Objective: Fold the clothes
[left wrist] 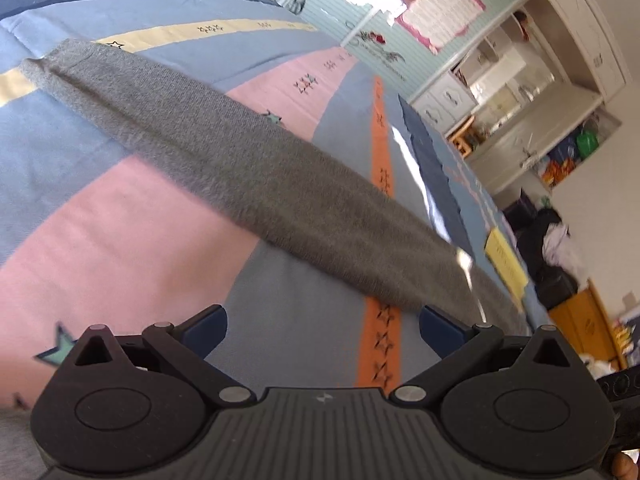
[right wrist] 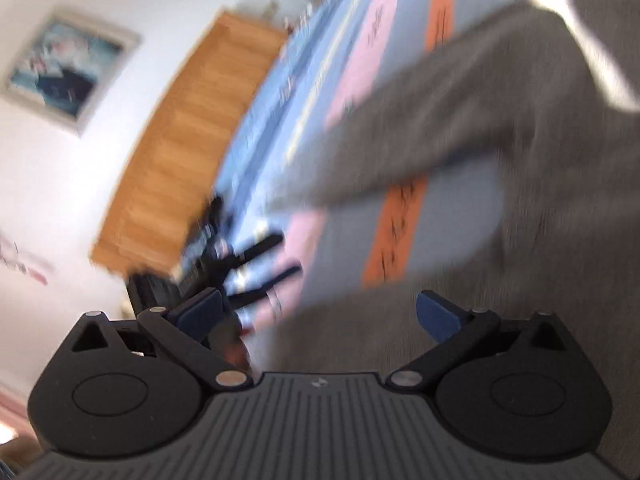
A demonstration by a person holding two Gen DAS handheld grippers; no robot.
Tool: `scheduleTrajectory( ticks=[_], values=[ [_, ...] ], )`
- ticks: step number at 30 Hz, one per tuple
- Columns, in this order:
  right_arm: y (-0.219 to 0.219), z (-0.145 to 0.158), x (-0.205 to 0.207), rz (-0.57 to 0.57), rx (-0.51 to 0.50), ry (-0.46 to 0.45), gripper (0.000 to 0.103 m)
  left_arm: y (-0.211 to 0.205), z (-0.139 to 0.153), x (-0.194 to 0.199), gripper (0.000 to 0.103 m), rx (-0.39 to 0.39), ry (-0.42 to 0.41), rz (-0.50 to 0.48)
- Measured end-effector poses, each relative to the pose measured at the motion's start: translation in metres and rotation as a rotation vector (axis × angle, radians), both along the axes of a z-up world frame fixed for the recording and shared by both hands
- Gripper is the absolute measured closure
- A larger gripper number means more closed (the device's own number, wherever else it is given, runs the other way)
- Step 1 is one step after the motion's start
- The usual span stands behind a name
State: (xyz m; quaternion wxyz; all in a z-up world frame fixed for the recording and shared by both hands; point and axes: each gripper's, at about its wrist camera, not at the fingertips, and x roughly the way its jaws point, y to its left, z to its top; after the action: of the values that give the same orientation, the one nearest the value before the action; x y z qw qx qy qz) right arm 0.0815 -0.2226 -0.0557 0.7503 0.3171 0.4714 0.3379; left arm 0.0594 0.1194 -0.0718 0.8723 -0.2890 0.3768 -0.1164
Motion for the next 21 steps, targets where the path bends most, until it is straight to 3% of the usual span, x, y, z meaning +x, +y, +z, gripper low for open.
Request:
scheduleTrajectory(
  ticks=[2, 3, 5, 7, 11, 15, 21],
  values=[
    [0.01, -0.017, 0.001, -0.002, -0.115, 0.032, 0.002, 0.009, -0.004, -0.017, 0.001, -0.017, 0.023, -0.033],
    [-0.001, -0.026, 0.006, -0.035, -0.032, 0.021, 0.003, 0.013, -0.008, -0.026, 0.001, -0.033, 0.035, -0.051],
    [-0.027, -0.034, 0.015, -0.187, 0.071, 0.062, 0.016, 0.021, -0.009, -0.047, 0.001, -0.056, 0.008, -0.093],
    [-0.035, -0.033, 0.01, -0.248, 0.129, 0.052, 0.01, 0.026, -0.006, -0.061, 0.001, -0.043, -0.012, -0.111],
    [0.016, -0.03, -0.015, -0.056, 0.143, 0.049, 0.004, 0.047, -0.004, -0.09, 0.001, -0.095, -0.026, -0.138],
    [0.08, -0.027, -0.013, 0.109, 0.096, 0.027, 0.004, 0.092, 0.0, -0.127, 0.001, -0.176, -0.045, -0.029],
    [0.173, -0.009, 0.003, 0.355, -0.049, -0.03, 0.004, 0.159, 0.011, -0.173, 0.001, -0.103, -0.043, 0.215]
  ],
)
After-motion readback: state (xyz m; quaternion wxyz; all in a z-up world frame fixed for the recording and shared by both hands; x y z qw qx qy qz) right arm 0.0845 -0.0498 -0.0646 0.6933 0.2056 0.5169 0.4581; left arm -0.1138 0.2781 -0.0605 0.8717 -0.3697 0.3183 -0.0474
